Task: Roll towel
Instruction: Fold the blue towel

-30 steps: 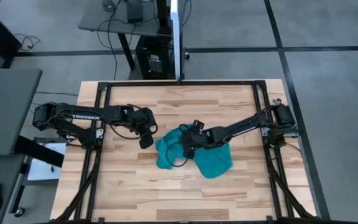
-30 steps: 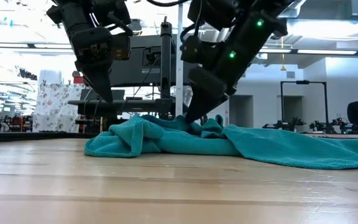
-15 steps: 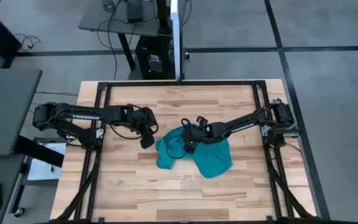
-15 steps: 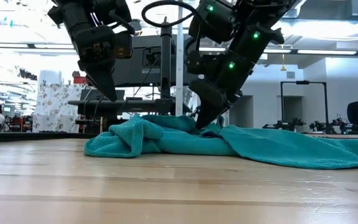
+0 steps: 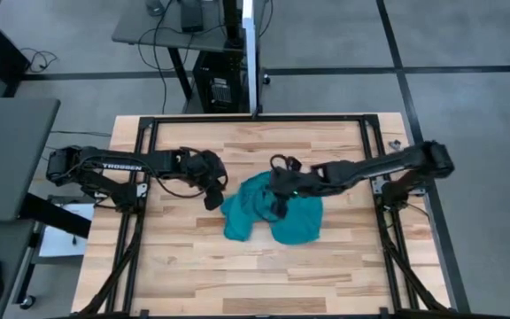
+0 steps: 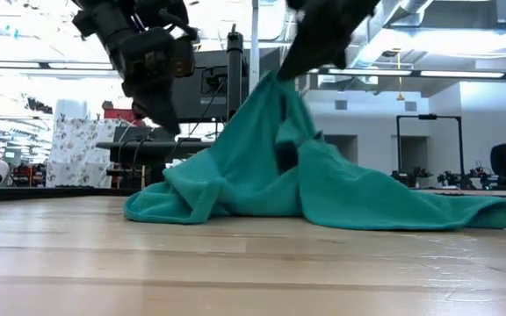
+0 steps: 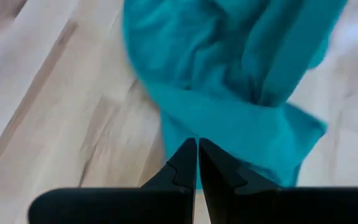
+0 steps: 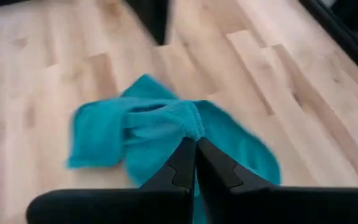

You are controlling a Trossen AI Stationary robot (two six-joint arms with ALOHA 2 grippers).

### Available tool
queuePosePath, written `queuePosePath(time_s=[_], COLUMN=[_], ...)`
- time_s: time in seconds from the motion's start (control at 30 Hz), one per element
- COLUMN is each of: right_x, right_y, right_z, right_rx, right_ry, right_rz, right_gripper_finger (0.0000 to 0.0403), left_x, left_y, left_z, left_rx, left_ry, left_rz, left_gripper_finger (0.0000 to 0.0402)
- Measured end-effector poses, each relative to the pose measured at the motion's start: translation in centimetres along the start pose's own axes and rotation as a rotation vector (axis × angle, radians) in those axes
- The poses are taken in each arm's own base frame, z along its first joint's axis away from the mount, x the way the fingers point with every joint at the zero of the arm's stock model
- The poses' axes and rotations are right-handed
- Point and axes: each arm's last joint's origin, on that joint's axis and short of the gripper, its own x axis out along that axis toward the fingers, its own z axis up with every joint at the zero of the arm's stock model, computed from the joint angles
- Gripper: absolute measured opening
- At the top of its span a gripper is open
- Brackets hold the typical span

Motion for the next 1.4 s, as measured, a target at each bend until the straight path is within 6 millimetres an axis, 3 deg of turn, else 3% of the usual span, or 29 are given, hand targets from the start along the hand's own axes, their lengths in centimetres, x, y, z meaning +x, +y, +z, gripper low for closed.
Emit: queuePosePath(time_s=[0.13, 0.43, 0.6, 0.7, 0.83, 1.17, 1.4], right_x=[-1.3, 0.5, 0.4, -0.1, -1.4, -6.2, -8.2], right_y=[1.7, 5.2, 6.4, 7.0, 9.0, 14.2, 15.6], right_z=[-0.9, -3.6, -4.4, -5.0, -6.3, -11.0, -13.2], right_rx=[-0.030, 0.005, 0.039, 0.056, 0.081, 0.251, 0.320], right_ry=[0.012, 0.109, 0.132, 0.151, 0.176, 0.265, 0.347], right_rz=[0.046, 0.066, 0.078, 0.084, 0.127, 0.234, 0.259], right_gripper_finger=[0.0000, 0.0000, 0.0000, 0.0000, 0.0000, 0.0000, 0.0000], left_x=[1.8, 8.2, 12.1, 13.1, 12.8, 9.1, 8.1], left_y=[-0.3, -1.0, 0.0, 0.9, 2.5, 7.6, 8.5], left_z=[0.7, 1.0, -1.6, -2.5, -2.4, -1.1, -1.8], left_rx=[0.003, 0.009, 0.007, 0.022, 0.016, -0.040, 0.004], left_ry=[-0.034, -0.084, 0.102, 0.175, 0.198, 0.176, 0.279], left_rz=[-0.098, -0.213, -0.162, -0.146, -0.082, 0.070, 0.086], left_gripper_finger=[0.0001, 0.0001, 0.0001, 0.0001, 0.0001, 0.0001, 0.0001])
